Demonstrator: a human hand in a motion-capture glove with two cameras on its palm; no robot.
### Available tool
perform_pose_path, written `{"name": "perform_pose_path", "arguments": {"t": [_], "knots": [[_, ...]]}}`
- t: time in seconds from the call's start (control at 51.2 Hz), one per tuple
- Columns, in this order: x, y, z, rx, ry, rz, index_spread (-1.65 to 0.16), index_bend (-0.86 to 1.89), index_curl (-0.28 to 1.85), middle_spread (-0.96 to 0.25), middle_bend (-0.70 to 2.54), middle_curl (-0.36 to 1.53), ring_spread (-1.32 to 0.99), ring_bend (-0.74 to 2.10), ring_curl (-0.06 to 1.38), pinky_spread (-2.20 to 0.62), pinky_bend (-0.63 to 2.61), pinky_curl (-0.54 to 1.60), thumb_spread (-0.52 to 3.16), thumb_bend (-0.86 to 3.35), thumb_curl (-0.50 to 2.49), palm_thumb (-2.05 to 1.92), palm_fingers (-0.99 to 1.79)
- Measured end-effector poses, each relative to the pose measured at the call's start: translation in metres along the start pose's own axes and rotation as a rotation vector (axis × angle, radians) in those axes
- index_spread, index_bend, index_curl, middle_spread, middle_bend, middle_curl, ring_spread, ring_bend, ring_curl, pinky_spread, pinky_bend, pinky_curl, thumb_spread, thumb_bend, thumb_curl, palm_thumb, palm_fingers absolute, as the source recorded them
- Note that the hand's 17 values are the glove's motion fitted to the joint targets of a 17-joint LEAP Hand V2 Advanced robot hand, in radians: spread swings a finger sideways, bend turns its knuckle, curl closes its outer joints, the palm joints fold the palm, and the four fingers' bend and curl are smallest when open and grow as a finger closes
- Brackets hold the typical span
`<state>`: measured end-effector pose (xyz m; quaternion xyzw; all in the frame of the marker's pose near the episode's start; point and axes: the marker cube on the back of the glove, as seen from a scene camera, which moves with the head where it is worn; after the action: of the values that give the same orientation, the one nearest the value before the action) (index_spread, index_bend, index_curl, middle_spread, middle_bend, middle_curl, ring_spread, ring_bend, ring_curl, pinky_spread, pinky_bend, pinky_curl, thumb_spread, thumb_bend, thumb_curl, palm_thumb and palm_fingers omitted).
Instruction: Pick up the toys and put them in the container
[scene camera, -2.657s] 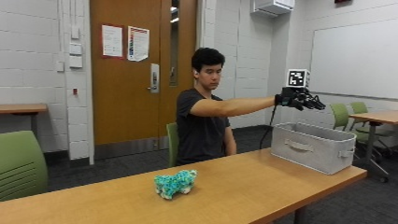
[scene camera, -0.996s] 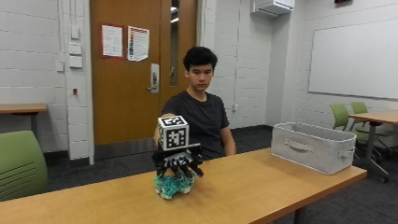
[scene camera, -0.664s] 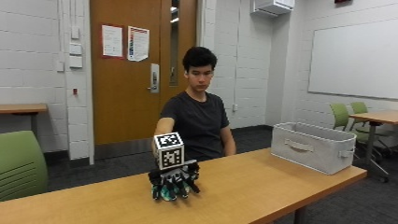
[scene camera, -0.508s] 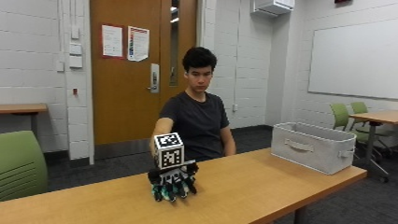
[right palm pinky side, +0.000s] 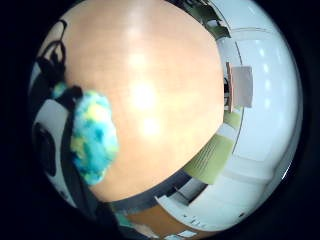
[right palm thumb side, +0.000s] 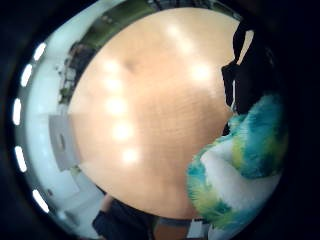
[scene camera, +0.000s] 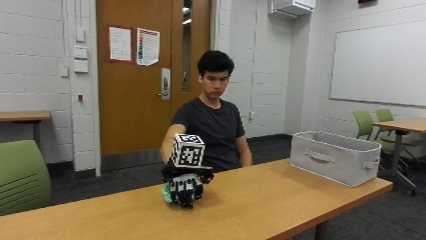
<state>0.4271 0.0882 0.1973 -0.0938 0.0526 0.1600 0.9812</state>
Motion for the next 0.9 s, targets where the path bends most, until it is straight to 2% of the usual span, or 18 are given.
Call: {"name": "perform_pose_path", "arguments": {"t": [0.098, 0.137, 0.156, 0.176, 0.215, 0.332, 0.566, 0.723, 0.899], "knots": [[0.004, 0.0, -0.003, -0.022, 0.033, 0.006, -0.39, 0.45, 0.64, -0.33, 0.5, 0.36, -0.47, 0.9, 0.38, -0.38, 0.9, 0.37, 1.13, 0.24, 0.48, 0.65, 0.98], [0.005, 0.0, -0.006, -0.013, 0.024, 0.014, -0.39, 0.38, 0.63, -0.35, 0.57, 0.38, -0.47, 0.95, 0.39, -0.4, 0.87, 0.36, 1.07, 0.24, 0.5, 0.67, 1.07], [0.005, 0.001, -0.009, -0.005, 0.011, 0.023, -0.39, 0.37, 0.64, -0.35, 0.52, 0.37, -0.48, 0.92, 0.38, -0.41, 0.89, 0.36, 1.07, 0.23, 0.51, 0.66, 0.99], [0.004, 0.002, -0.012, 0.006, -0.004, 0.034, -0.39, 0.34, 0.65, -0.36, 0.61, 0.41, -0.47, 0.99, 0.42, -0.42, 0.87, 0.37, 1.02, 0.24, 0.53, 0.68, 1.1], [0.003, 0.004, -0.021, 0.027, -0.035, 0.053, -0.39, 0.31, 0.66, -0.37, 0.66, 0.43, -0.47, 1.02, 0.43, -0.43, 0.86, 0.36, 0.97, 0.23, 0.55, 0.69, 1.14], [-0.002, 0.006, -0.059, 0.057, -0.071, 0.066, -0.4, 0.26, 0.71, -0.39, 0.73, 0.48, -0.46, 1.08, 0.47, -0.45, 0.85, 0.37, 0.84, 0.22, 0.62, 0.71, 1.14], [-0.025, 0.007, -0.163, 0.123, -0.109, 0.004, -0.42, 0.29, 0.85, -0.4, 0.8, 0.55, -0.44, 1.1, 0.49, -0.46, 0.87, 0.39, 0.68, 0.19, 0.73, 0.71, 1.16], [-0.062, 0.021, -0.234, 0.189, -0.13, 0.032, -0.43, 0.33, 0.94, -0.39, 0.83, 0.58, -0.44, 1.11, 0.5, -0.46, 0.87, 0.39, 0.61, 0.18, 0.79, 0.69, 1.16], [-0.121, 0.024, -0.294, 0.273, -0.157, -0.012, -0.43, 0.34, 1.03, -0.39, 0.84, 0.62, -0.43, 1.12, 0.5, -0.46, 0.88, 0.4, 0.56, 0.18, 0.86, 0.69, 1.15]]}}
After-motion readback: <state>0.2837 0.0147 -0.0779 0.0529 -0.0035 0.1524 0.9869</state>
